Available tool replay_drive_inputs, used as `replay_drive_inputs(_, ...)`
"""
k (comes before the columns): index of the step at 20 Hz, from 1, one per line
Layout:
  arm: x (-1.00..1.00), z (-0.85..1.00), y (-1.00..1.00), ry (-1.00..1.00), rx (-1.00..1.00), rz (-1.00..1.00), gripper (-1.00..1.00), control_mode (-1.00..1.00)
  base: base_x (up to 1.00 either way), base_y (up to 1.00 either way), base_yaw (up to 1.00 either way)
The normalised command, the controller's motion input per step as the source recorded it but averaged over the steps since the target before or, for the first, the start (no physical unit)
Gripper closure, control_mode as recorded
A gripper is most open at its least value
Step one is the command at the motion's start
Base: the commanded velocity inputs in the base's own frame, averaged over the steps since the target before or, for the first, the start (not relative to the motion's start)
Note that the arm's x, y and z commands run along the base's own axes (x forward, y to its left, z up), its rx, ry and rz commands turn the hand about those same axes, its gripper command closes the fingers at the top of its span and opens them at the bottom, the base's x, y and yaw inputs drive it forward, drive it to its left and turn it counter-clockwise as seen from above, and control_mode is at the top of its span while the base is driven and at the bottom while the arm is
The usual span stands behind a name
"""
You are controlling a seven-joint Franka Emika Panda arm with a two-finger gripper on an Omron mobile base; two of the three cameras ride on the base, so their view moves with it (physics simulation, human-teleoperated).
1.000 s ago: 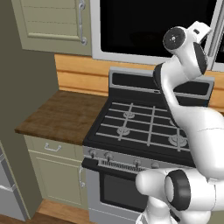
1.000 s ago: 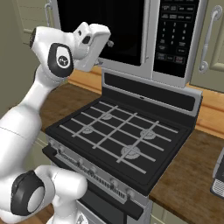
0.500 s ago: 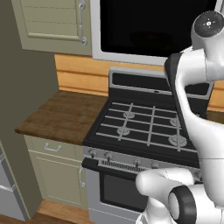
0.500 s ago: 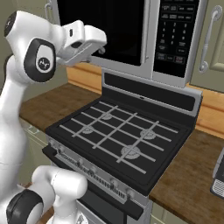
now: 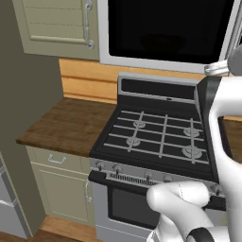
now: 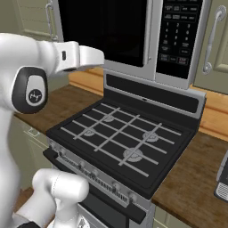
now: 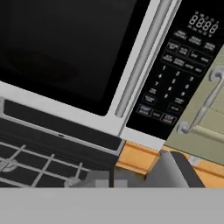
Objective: Pick the squash from the sink and place it in the bowl. Then pick the bowl and place it in the microwave. Then close the microwave door and press the start button.
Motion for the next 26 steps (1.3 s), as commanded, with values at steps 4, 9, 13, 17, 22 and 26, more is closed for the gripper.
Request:
replay_drive_inputs(4,-0.28,0.04,-0.01,-0.19,0.0,0.0,1.0,-1.0,0.0,0.0,0.0)
replay_drive_inputs(9,-0.35,0.11,-0.03,-0.13,0.01,0.0,1.0,-1.0,0.0,0.0,0.0)
replay_drive_inputs(13,-0.12,0.01,-0.27,-0.13,0.12,0.0,1.0,-1.0,0.0,0.0,0.0)
replay_drive_inputs(17,-0.15,0.0,-0.49,-0.15,0.2,0.0,1.0,-1.0,0.0,0.0,0.0)
replay_drive_inputs(22,-0.04,0.0,-0.29,-0.12,0.2,-0.01,1.0,-1.0,0.0,0.0,0.0)
replay_drive_inputs(26,0.02,-0.04,0.0,-0.09,0.15,-0.03,1.0,-1.0,0.0,0.0,0.0)
